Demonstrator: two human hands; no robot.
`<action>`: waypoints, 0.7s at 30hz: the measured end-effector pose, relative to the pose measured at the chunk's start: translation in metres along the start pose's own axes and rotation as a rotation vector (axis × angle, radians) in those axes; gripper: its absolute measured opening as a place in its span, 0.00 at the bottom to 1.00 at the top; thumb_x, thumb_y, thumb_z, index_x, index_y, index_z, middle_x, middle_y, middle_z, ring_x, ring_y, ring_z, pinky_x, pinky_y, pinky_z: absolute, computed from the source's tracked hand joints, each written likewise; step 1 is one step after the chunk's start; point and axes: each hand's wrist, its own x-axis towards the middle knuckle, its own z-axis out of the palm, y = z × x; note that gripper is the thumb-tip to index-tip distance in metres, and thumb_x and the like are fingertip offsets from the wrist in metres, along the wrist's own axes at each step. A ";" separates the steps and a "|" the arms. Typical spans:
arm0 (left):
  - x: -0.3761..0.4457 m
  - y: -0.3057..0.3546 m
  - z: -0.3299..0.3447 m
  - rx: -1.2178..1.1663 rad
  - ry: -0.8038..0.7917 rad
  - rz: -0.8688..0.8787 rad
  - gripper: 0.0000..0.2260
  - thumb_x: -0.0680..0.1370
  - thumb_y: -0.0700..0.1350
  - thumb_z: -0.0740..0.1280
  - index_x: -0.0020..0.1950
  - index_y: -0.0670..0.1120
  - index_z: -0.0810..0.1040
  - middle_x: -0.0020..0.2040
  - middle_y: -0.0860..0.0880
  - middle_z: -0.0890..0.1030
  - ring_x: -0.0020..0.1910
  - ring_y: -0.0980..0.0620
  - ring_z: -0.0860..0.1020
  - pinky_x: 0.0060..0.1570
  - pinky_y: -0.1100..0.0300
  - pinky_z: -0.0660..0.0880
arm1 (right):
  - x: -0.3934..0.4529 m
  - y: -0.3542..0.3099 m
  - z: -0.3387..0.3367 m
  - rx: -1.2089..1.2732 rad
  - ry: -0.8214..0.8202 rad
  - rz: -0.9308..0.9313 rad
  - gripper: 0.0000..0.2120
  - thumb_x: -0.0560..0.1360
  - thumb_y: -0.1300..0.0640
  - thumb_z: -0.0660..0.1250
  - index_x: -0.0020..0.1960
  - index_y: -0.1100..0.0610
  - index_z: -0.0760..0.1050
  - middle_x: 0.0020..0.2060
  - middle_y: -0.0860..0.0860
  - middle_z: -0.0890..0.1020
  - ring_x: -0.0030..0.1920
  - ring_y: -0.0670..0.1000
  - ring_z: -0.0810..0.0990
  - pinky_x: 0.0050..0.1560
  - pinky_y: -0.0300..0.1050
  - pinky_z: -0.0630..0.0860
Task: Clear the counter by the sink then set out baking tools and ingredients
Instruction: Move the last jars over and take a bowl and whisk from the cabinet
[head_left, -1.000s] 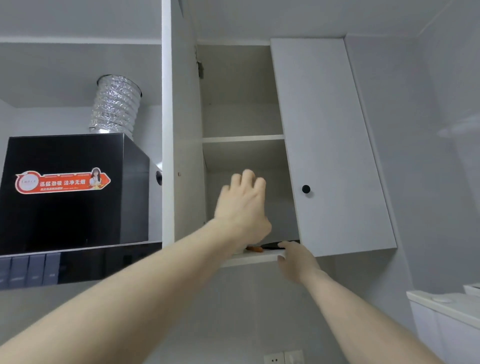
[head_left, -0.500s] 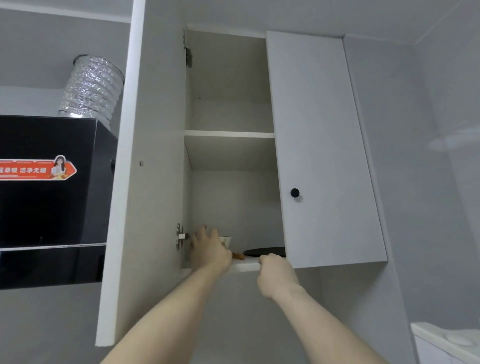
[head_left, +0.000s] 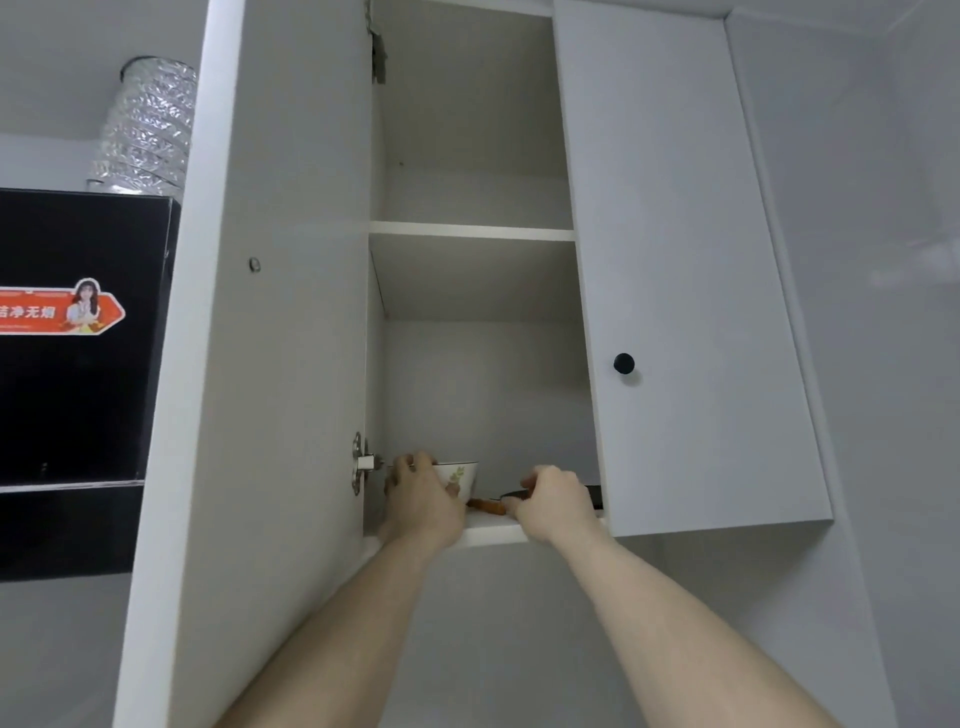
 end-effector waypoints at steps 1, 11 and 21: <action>0.000 -0.001 0.001 -0.002 0.011 -0.001 0.16 0.78 0.49 0.68 0.63 0.45 0.71 0.65 0.42 0.71 0.65 0.40 0.73 0.63 0.50 0.71 | 0.006 -0.003 0.003 0.052 -0.035 0.019 0.29 0.69 0.39 0.77 0.62 0.56 0.79 0.59 0.50 0.83 0.60 0.55 0.81 0.57 0.44 0.77; 0.000 0.002 0.006 0.031 0.058 -0.042 0.14 0.79 0.49 0.66 0.62 0.45 0.70 0.64 0.44 0.71 0.63 0.40 0.74 0.56 0.49 0.72 | 0.048 -0.012 0.031 0.056 -0.176 0.019 0.19 0.70 0.47 0.78 0.57 0.56 0.84 0.57 0.51 0.83 0.55 0.54 0.83 0.58 0.46 0.80; -0.003 0.003 0.005 0.043 0.059 -0.042 0.15 0.79 0.49 0.66 0.63 0.45 0.70 0.65 0.44 0.70 0.63 0.39 0.74 0.55 0.49 0.73 | 0.038 -0.015 0.029 0.076 -0.126 0.025 0.10 0.70 0.55 0.68 0.48 0.53 0.85 0.50 0.54 0.85 0.52 0.59 0.83 0.53 0.48 0.81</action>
